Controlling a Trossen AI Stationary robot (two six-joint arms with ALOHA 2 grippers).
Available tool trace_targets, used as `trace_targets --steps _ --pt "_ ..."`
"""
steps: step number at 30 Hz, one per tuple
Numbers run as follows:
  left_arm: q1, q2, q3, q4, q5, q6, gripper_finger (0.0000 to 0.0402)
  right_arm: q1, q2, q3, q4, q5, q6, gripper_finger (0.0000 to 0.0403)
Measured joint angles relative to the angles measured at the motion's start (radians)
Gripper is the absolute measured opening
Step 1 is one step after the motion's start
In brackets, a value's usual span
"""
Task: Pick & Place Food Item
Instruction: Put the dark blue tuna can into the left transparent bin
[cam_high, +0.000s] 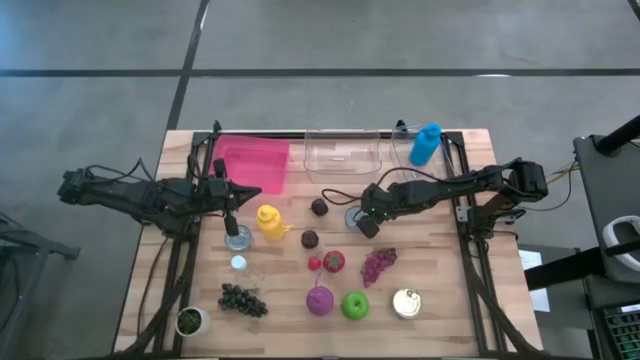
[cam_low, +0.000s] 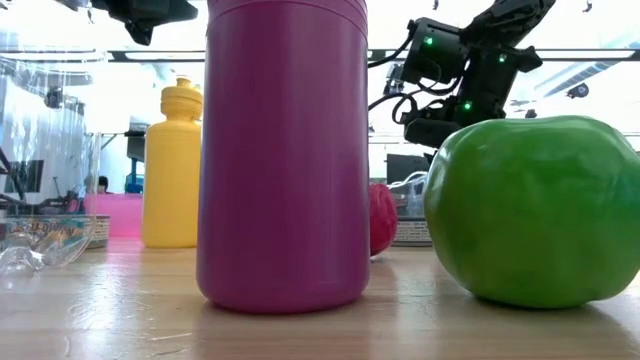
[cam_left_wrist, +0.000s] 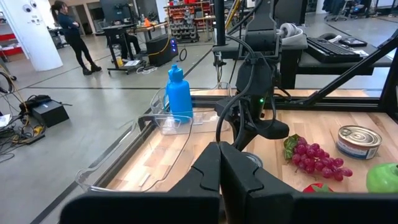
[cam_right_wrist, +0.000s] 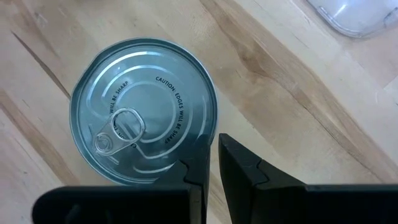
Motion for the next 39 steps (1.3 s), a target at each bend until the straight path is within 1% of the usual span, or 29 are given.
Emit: trace_targets --steps 28,39 --pt "0.000 0.000 0.000 0.000 0.000 0.001 0.0001 0.000 0.010 -0.003 -0.007 0.000 0.009 0.0031" --pt "0.000 0.000 -0.006 0.004 0.000 -0.014 0.0001 -0.004 0.008 -0.022 -0.004 -0.003 0.043 0.0031"
